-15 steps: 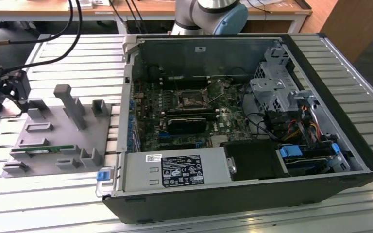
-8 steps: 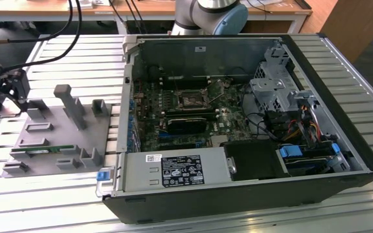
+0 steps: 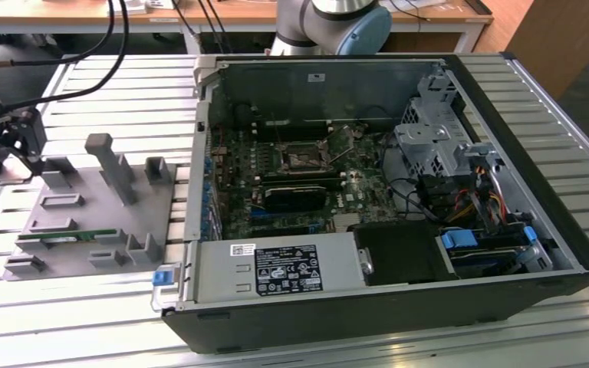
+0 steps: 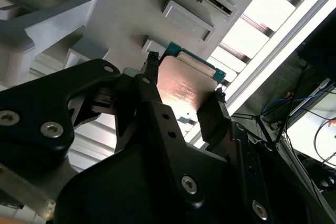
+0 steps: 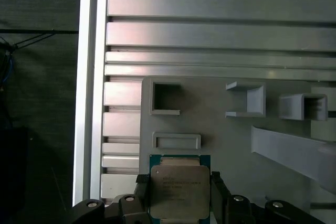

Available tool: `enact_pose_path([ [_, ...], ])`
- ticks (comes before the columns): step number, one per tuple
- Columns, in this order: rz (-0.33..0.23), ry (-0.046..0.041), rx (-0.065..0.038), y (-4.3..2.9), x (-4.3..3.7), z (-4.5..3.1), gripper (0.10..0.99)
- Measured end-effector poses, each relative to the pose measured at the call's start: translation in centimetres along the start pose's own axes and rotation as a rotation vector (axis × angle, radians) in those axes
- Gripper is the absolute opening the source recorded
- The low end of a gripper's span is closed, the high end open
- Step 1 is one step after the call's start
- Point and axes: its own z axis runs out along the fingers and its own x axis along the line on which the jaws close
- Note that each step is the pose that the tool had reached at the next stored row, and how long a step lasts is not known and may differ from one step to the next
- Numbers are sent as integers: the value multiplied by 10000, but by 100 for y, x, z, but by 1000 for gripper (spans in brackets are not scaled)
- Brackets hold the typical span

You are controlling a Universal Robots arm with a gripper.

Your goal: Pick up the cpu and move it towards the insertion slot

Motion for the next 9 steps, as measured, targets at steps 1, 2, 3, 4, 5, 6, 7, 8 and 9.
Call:
enact_pose_path([
  [1, 0, 0, 0, 0, 0, -2, 541],
  [2, 0, 1, 1, 0, 0, -6, 541],
  [3, -1, 1, 1, 0, 0, -8, 541],
  [4, 0, 1, 0, 0, 0, -9, 541],
  [5, 0, 0, 0, 1, 0, -10, 541],
  [6, 0, 2, 1, 1, 0, -14, 541],
  [7, 0, 3, 2, 1, 0, -18, 541],
  [8, 0, 3, 2, 1, 0, -22, 541],
  [9, 0, 3, 2, 1, 0, -26, 541],
])
